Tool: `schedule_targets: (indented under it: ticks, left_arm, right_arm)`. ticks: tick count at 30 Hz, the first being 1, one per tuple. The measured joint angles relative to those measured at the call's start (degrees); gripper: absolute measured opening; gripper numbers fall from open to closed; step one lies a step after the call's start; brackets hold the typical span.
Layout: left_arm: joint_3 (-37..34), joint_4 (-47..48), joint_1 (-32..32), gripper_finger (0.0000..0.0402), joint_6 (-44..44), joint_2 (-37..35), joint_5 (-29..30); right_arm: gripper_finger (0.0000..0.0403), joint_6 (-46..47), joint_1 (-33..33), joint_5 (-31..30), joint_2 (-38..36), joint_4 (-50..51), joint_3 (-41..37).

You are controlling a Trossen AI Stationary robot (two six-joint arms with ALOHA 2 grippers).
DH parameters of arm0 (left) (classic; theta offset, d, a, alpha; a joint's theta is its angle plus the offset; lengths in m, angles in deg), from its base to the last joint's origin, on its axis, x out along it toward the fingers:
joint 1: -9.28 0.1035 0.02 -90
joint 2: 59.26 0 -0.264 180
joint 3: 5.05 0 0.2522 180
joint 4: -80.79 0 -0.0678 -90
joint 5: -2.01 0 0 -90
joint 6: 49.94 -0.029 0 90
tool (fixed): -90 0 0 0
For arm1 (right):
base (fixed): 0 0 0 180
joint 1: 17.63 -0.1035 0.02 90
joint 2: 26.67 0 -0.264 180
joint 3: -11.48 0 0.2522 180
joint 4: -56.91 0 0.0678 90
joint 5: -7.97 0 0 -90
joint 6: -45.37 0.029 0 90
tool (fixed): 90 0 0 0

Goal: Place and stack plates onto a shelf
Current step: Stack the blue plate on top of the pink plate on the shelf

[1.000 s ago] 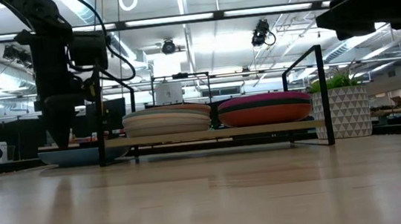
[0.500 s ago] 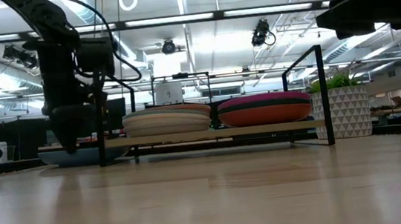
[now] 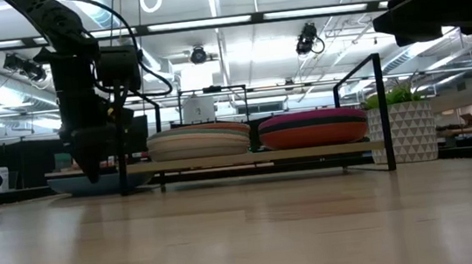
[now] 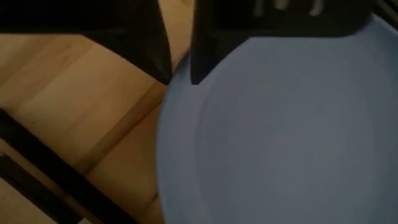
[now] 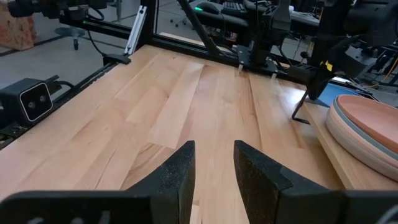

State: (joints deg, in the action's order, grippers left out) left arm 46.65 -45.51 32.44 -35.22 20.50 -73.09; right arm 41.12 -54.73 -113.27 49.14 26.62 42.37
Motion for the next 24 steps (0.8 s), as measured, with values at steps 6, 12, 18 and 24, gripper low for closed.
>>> schedule_targets:
  ticks: [6,12,18,24]
  left_arm:
    - [0.0,0.6,0.0,0.0012,0.0,0.0,-1.2]
    - [0.0,1.4,0.0,0.0011,0.2,-1.7,-3.5]
    - [3.8,9.0,-0.1,0.001,2.9,-6.0,-4.7]
    - [5.8,11.4,-1.7,0.0009,4.2,-9.4,-10.3]
  right_arm:
    - [0.0117,0.2,0.0,0.0,0.0,0.0,0.0]
    - [0.0117,0.2,0.0,0.0,0.0,0.0,0.0]
    - [0.0117,0.8,0.0,0.0,0.0,0.0,0.0]
    - [0.0117,1.1,0.0,0.0,0.0,0.2,0.0]
